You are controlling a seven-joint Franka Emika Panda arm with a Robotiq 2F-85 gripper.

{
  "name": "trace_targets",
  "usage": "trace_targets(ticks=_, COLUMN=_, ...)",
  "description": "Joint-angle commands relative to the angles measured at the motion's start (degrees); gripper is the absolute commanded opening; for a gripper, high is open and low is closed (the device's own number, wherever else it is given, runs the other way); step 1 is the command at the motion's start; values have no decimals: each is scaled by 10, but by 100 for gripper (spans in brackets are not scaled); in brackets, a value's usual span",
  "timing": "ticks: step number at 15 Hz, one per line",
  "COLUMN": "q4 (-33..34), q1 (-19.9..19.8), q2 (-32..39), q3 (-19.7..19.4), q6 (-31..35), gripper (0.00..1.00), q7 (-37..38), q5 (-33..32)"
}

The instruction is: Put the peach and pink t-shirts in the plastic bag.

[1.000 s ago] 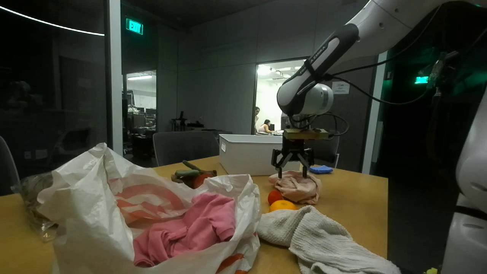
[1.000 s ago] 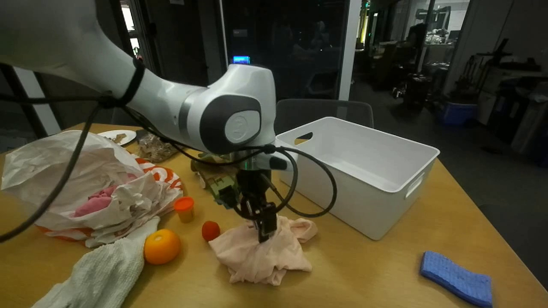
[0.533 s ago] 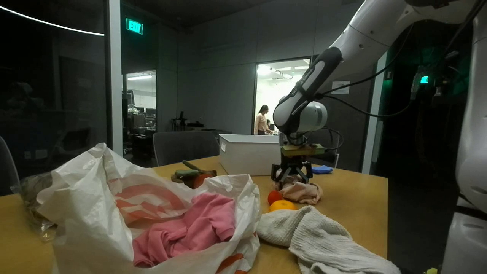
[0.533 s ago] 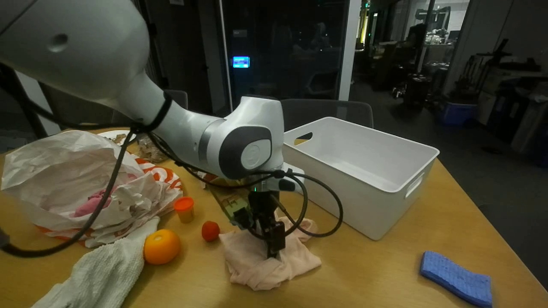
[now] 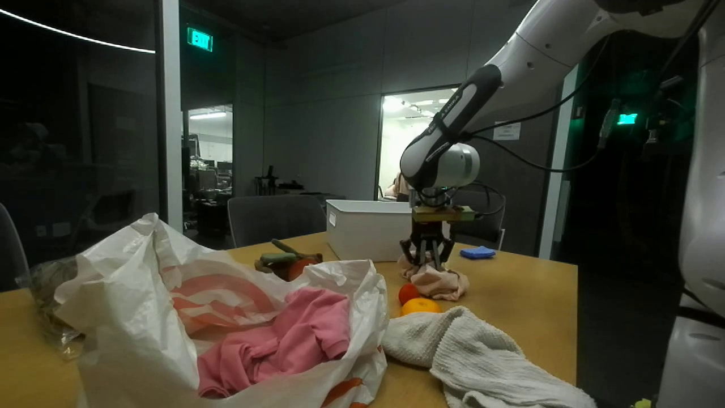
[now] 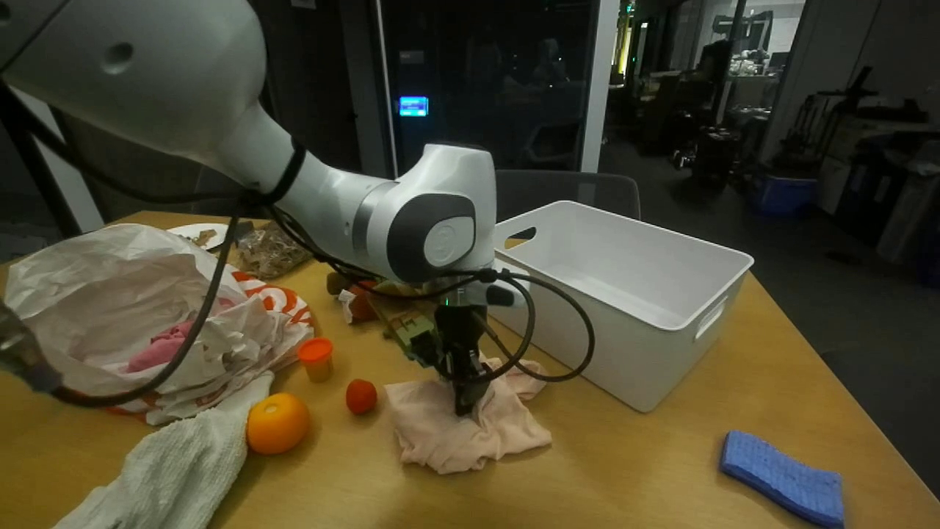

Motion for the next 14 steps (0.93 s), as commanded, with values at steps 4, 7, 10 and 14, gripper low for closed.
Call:
trace_targets(ticks=4, q4=50, q1=30, q2=-30, q3=19, q6=-55, gripper=2, q7=1, q5=7)
trace_targets(ticks=7, q4=56, q1=51, q2=-82, q3=40, q6=-56, gripper=3, q7=-6, q5=-2)
trace_targets(ticks=10, q4=48, q1=71, q2=-149, q3=69, q6=-53, gripper=3, q7=-31, q5=4)
trace_targets(ticks=14, q4=31, q1=106, q2=-238, q3=106, q6=-86, gripper=3, q7=-97, q5=29)
